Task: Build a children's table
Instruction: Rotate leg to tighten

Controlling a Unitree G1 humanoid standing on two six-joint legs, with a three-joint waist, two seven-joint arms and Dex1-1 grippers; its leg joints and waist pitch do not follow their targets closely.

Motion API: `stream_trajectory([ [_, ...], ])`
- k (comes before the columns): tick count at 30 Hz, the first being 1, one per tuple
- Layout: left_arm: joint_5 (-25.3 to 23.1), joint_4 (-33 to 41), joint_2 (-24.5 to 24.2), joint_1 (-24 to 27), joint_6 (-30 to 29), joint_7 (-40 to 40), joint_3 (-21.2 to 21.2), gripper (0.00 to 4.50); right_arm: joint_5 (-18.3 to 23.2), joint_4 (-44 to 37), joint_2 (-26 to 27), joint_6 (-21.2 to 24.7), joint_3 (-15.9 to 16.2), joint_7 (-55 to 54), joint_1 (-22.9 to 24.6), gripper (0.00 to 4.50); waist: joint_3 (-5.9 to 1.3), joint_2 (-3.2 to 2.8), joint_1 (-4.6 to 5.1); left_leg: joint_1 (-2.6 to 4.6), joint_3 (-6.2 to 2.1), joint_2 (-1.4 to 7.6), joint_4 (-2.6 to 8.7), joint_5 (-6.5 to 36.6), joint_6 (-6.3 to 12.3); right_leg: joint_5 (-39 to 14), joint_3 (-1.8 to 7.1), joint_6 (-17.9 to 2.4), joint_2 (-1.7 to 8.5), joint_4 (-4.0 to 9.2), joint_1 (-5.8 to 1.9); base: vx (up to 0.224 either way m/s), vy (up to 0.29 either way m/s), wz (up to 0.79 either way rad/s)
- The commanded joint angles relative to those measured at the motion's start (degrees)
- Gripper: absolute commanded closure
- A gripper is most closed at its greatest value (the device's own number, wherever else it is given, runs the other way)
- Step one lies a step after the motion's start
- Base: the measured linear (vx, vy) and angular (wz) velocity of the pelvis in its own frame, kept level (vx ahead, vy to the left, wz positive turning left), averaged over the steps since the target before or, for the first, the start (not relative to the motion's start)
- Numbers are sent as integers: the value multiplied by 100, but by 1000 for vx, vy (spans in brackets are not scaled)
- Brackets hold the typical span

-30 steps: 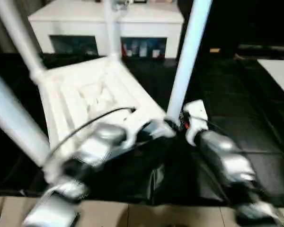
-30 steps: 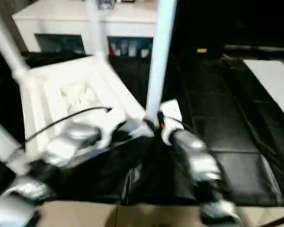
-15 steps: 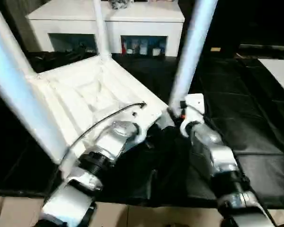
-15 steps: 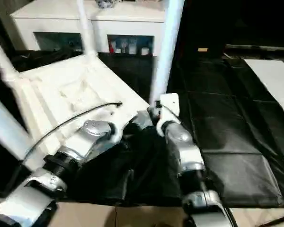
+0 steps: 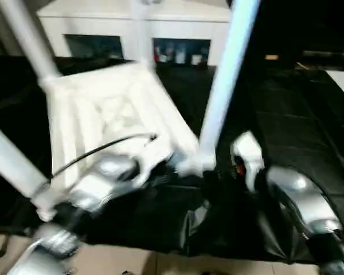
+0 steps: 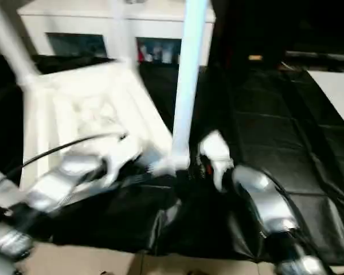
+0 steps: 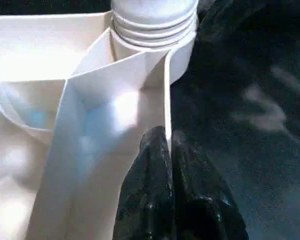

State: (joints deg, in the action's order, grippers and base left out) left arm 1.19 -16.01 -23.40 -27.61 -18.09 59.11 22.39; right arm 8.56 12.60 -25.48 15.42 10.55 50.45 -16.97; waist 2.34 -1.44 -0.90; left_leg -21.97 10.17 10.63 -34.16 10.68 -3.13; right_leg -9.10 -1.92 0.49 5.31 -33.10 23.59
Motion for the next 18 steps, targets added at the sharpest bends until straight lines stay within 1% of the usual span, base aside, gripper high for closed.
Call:
stream_trajectory([
  [1, 146, 279, 113, 50, -32, 428, 341, 450, 42, -125, 28, -129, 33, -1, -87, 134, -299, -13, 10, 129, -26, 216, 491, 1785, 218, -1336, 118, -1452, 171, 322, -257, 0, 0, 0],
  [2, 138, 293, 104, 57, -42, 432, 334, 450, 11, -96, 29, -160, 58, -11, -106, 134, -307, -8, 18, 126, -36, 211, 492, 1837, 131, -1420, 120, -1388, 177, 322, -261, 0, 0, 0],
  [5, 110, 308, 93, 62, -66, 424, 301, 450, -70, -13, 56, -226, 80, 13, -144, 134, -317, 2, 36, 123, -36, 199, 484, 1845, 84, -1420, 124, -1327, 181, 330, -257, 0, 0, 0],
  [6, 116, 318, 74, 63, -64, 434, 296, 450, -70, -13, 49, -241, 85, 47, -143, 134, -325, 5, 42, 104, -38, 192, 478, 1757, 107, -1335, 125, -1330, 183, 320, -271, 0, 0, 0],
  [7, 122, 326, 59, 65, -60, 441, 295, 450, -65, -17, 43, -253, 90, 68, -139, 134, -334, -1, 41, 105, -34, 192, 467, 1665, 140, -1220, 124, -1349, 184, 313, -272, 0, 0, 0],
  [10, 128, 365, 11, 73, -85, 481, 275, 450, 21, -5, 83, -397, 23, 145, -140, 134, -357, -9, 40, 94, -26, 194, 442, 1377, 235, -787, 109, -1477, 182, 269, -295, 0, 0, 0],
  [11, 121, 355, 11, 73, -82, 484, 267, 450, 71, -39, 93, -390, -1, 174, -134, 134, -357, -11, 38, 92, -23, 193, 438, 1338, 252, -724, 106, -1499, 181, 262, -299, 0, 0, 0],
  [12, 109, 343, 10, 75, -78, 488, 258, 450, 157, -107, 104, -386, -30, 236, -119, 134, -362, -6, 39, 93, -20, 191, 426, 1243, 311, -574, 102, -1550, 175, 248, -310, 0, 0, 0],
  [15, 98, 347, 9, 78, -85, 477, 255, 450, 297, -239, 91, -362, -43, 390, -70, 134, -363, -10, 26, 102, -20, 200, 424, 1224, 369, -584, 99, -1580, 184, 248, -315, 0, 0, 0],
  [16, 98, 347, 9, 78, -85, 477, 255, 450, 297, -239, 91, -362, -43, 390, -70, 134, -365, -14, 15, 119, -14, 204, 421, 1229, 370, -596, 98, -1586, 179, 250, -302, 0, 0, 0],
  [17, 94, 348, 9, 78, -88, 470, 254, 450, 331, -273, 79, -356, -36, 449, -52, 134, -360, -7, 10, 120, -9, 203, 421, 1242, 374, -619, 101, -1588, 176, 256, -298, 0, 0, 0],
  [18, 89, 351, 8, 81, -91, 465, 253, 450, 341, -288, 69, -359, -32, 484, -38, 134, -359, -13, -11, 119, -10, 205, 424, 1255, 356, -670, 100, -1583, 181, 253, -304, 0, 0, 0],
])
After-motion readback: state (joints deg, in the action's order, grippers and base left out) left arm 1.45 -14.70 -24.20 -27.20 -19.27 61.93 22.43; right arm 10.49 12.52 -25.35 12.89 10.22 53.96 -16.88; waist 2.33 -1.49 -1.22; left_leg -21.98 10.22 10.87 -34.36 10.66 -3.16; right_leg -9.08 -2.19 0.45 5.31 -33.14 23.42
